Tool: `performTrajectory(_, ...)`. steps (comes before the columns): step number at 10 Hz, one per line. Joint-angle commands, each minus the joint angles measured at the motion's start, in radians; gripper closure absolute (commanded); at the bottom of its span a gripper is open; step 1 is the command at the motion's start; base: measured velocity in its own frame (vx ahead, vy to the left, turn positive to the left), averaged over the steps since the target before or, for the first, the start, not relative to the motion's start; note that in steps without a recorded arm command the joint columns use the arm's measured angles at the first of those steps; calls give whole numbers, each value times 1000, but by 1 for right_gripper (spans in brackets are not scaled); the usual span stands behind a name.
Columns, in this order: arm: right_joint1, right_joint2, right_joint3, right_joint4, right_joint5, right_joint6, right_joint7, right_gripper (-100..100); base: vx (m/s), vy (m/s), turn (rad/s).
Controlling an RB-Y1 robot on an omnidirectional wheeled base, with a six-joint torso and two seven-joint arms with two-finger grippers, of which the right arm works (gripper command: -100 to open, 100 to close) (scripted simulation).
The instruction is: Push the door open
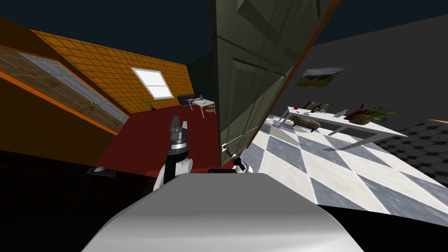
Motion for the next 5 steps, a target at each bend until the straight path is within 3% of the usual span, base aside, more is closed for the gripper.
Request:
performTrajectory(1, -1, 0, -36, -9, -14, 5, 18, 100, 136, 132, -88)
performTrajectory(2, -2, 3, -46, -7, -18, 6, 24, 100, 146, 142, -53)
performTrajectory(3, 8, -3, -29, -16, -11, 7, 12, -100, -94, 4, -50)
performTrajectory(5, 9, -4, -26, -19, -10, 8, 9, -100, -179, -83, -8)
